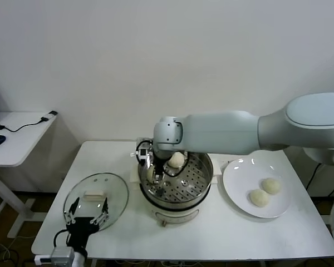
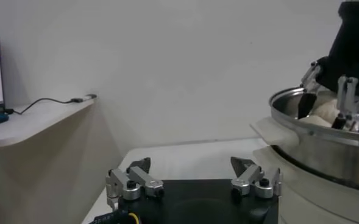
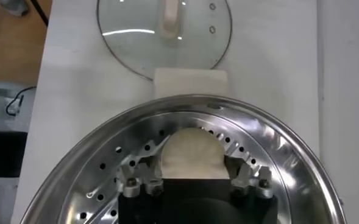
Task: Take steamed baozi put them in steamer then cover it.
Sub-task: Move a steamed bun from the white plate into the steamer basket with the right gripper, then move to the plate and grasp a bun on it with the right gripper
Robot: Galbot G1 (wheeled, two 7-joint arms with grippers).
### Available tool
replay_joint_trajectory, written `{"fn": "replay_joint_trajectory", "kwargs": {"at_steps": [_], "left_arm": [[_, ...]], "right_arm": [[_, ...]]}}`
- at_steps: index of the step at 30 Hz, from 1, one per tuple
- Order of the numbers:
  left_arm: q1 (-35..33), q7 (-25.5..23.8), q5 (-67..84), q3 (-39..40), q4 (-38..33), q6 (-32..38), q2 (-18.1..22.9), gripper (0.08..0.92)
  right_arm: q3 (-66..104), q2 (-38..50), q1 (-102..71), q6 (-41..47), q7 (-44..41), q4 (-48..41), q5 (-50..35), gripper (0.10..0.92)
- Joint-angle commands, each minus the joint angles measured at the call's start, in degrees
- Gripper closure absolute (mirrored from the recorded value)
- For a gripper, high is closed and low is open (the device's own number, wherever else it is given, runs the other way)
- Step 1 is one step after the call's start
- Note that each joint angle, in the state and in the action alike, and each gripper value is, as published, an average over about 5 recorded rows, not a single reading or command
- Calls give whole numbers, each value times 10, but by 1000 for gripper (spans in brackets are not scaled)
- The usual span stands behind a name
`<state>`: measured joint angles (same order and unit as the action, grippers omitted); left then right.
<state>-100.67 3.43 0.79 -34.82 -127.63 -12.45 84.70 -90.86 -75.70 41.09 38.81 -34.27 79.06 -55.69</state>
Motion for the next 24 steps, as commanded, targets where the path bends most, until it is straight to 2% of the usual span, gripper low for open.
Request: {"fn": "replay_joint_trajectory", "kwargs": {"at_steps": [1, 5, 9, 13, 16, 24], "left_arm": [[-2, -1, 0, -1, 0, 1, -2, 177], [-4, -1, 4, -4, 0, 3, -5, 177], [4, -1, 9, -9, 0, 0, -4, 177], [13, -1, 16, -15, 0, -4, -3, 177], [18, -1, 20, -19, 0, -6, -3, 177], [23, -2, 15, -19, 0, -9, 2, 177]], "right_arm": [[-47, 68, 120, -104, -129, 14, 54, 207], [-121, 175, 242, -207, -251, 23, 89, 203], [-223, 277, 320, -252, -299, 58, 122, 203], [-322, 370, 333, -272, -300, 85, 204, 203], [-331, 420, 285, -272, -283, 75, 253, 203], [-150, 472, 28, -244, -240, 25, 314, 203]]}}
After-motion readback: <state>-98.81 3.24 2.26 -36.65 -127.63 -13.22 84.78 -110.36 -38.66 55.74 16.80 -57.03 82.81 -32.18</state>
